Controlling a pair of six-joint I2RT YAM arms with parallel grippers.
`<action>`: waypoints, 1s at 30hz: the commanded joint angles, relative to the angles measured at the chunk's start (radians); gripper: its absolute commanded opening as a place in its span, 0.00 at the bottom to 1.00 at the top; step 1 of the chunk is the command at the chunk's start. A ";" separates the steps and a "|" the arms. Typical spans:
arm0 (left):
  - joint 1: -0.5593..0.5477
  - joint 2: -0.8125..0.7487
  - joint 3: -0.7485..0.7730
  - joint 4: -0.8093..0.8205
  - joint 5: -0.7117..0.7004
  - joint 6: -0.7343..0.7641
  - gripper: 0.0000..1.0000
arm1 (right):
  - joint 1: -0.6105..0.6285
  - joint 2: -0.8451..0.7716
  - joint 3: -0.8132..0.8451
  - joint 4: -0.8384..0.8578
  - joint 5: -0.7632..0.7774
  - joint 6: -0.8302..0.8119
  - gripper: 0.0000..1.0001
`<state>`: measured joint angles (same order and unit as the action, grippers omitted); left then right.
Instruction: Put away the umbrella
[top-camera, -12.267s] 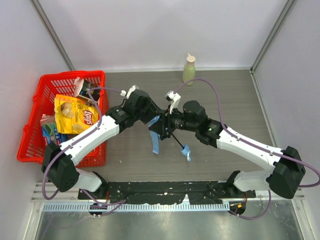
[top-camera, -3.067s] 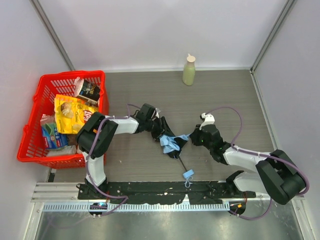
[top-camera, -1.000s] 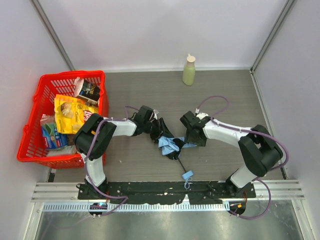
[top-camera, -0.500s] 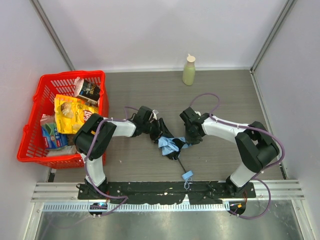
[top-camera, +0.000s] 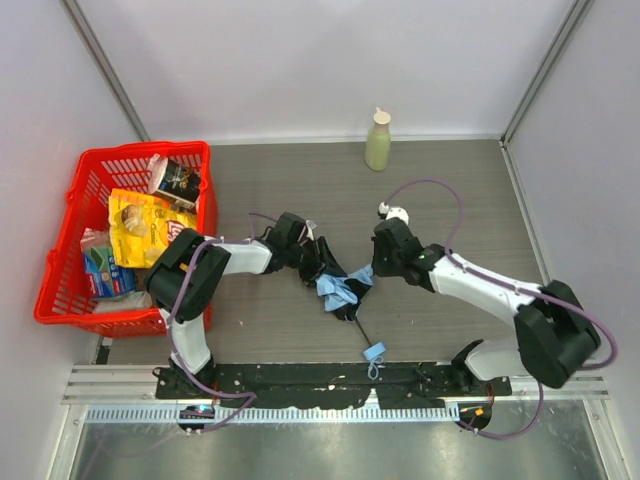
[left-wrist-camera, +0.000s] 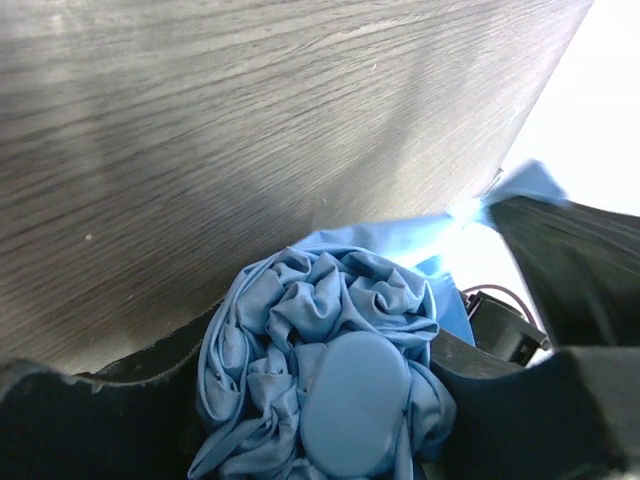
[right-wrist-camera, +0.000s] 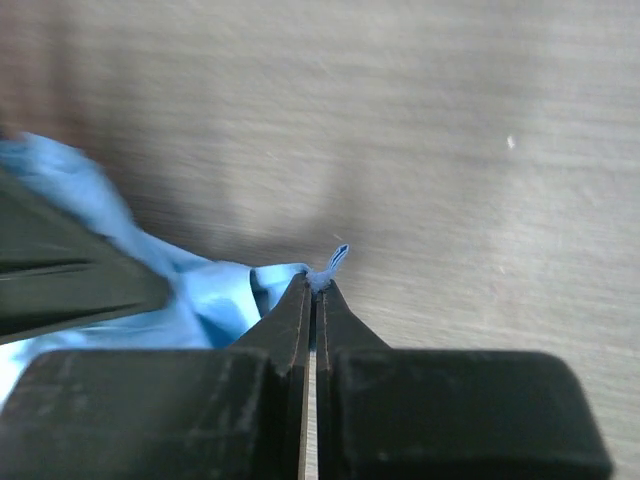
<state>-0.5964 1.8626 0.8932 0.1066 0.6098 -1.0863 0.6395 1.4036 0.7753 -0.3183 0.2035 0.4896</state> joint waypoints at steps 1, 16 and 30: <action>-0.009 -0.025 -0.023 -0.237 -0.175 0.132 0.00 | -0.006 -0.144 -0.024 0.299 -0.007 -0.060 0.01; -0.028 0.033 0.084 -0.522 -0.364 0.020 0.00 | 0.322 -0.275 -0.008 0.553 -0.237 -0.128 0.01; -0.066 0.081 0.154 -0.558 -0.292 -0.017 0.00 | 0.348 0.176 0.019 0.611 -0.515 -0.180 0.01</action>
<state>-0.6415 1.8568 1.0641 -0.3706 0.4438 -1.0885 0.9554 1.4910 0.7277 0.1673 -0.1432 0.3222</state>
